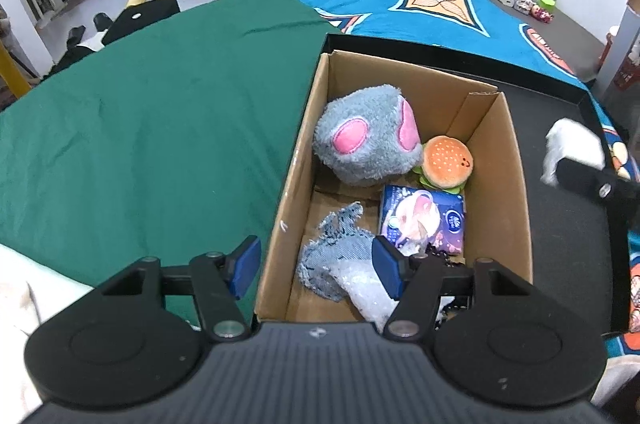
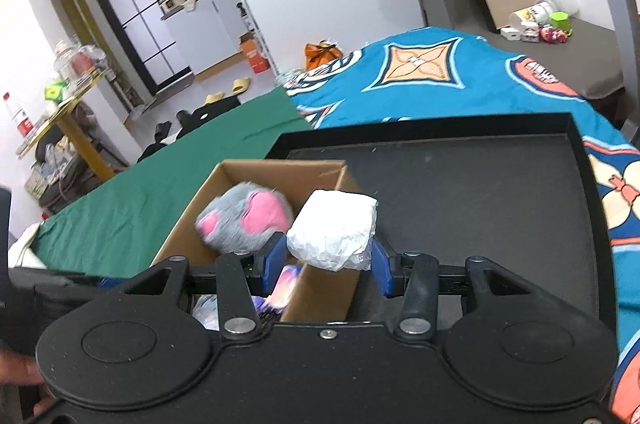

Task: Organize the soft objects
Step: 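Carry the cotton ball over the box and release it inside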

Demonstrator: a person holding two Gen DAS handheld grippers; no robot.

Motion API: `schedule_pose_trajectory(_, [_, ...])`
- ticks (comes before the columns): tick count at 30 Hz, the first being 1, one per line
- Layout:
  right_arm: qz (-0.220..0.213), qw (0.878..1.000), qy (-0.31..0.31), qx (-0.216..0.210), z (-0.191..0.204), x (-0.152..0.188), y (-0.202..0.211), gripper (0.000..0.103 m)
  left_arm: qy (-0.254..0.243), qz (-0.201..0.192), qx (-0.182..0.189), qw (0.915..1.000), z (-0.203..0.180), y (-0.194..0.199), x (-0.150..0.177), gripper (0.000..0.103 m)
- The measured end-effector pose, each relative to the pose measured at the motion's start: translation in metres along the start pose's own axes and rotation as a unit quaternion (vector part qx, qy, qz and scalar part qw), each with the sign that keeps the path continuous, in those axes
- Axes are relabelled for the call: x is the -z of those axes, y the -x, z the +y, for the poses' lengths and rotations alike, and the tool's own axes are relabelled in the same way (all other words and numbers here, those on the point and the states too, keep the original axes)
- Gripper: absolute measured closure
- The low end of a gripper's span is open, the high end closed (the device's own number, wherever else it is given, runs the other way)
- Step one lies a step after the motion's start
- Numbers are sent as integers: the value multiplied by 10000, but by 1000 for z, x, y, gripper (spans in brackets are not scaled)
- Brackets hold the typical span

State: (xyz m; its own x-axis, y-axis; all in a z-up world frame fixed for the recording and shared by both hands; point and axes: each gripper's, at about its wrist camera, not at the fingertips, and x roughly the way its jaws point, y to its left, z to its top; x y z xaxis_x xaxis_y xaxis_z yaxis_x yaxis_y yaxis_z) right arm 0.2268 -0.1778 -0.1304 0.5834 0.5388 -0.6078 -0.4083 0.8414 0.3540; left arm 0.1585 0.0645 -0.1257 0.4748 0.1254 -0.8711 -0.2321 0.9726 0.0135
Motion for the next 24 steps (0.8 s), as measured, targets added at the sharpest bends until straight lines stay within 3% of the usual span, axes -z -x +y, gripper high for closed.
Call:
schedule_pose_trajectory(7, [82, 9995, 290, -99, 22, 12, -2, 58, -16, -28, 225, 9997, 8, 3, 7, 48])
schedule_pose_trajectory(21, [51, 9967, 812, -58, 57, 14, -12, 58, 358, -66, 561, 9978, 41, -5, 16, 87])
schedule_pose_trajectory(24, [82, 9962, 870, -19, 63, 15, -18, 58, 404, -65, 630, 9972, 47, -8, 17, 91])
